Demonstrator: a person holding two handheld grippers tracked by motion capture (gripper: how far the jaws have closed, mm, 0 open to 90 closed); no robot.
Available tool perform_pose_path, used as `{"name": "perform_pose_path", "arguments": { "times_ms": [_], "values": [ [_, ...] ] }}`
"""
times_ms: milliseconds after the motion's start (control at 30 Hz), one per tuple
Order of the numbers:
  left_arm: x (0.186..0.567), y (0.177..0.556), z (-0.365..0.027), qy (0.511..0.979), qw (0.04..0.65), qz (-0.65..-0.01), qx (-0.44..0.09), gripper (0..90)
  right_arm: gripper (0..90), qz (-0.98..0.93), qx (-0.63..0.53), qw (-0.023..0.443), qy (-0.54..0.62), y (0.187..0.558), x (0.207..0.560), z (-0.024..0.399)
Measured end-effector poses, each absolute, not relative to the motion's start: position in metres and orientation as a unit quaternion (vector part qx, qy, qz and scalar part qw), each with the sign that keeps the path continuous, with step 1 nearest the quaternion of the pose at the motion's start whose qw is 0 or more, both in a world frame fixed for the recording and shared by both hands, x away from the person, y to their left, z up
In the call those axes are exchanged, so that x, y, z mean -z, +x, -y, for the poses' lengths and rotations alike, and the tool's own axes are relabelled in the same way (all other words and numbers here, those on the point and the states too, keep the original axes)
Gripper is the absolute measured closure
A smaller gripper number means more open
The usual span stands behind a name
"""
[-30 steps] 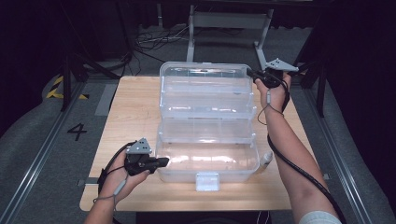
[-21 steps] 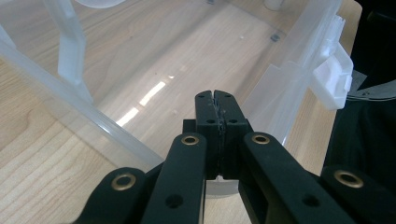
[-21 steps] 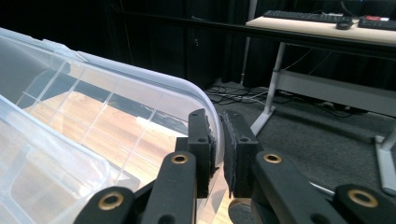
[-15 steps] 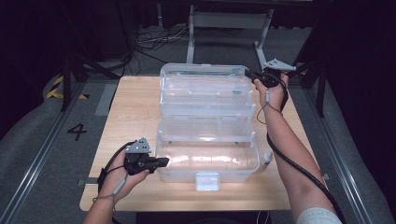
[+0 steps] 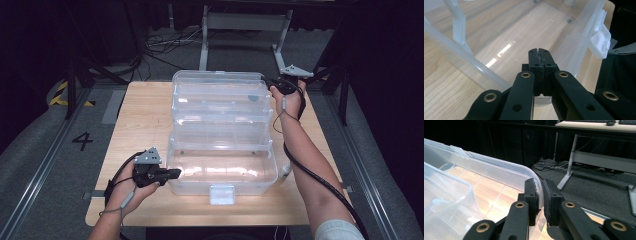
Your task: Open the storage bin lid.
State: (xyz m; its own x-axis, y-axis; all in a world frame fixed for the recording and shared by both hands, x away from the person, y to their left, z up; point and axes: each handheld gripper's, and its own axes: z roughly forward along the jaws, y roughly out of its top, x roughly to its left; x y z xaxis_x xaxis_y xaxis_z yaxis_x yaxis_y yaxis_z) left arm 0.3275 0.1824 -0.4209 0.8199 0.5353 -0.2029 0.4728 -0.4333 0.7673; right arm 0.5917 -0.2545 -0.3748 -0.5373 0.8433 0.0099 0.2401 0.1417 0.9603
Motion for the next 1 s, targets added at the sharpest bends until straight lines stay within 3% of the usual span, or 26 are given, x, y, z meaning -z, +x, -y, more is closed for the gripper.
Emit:
{"name": "perform_pose_path", "arguments": {
  "times_ms": [1000],
  "values": [
    [0.421,0.329,-0.184,0.846,0.444,-0.293,-0.029,89.5,82.9,-0.706,-0.513,0.272,0.406,0.603,0.392,0.254]
  ]
}}
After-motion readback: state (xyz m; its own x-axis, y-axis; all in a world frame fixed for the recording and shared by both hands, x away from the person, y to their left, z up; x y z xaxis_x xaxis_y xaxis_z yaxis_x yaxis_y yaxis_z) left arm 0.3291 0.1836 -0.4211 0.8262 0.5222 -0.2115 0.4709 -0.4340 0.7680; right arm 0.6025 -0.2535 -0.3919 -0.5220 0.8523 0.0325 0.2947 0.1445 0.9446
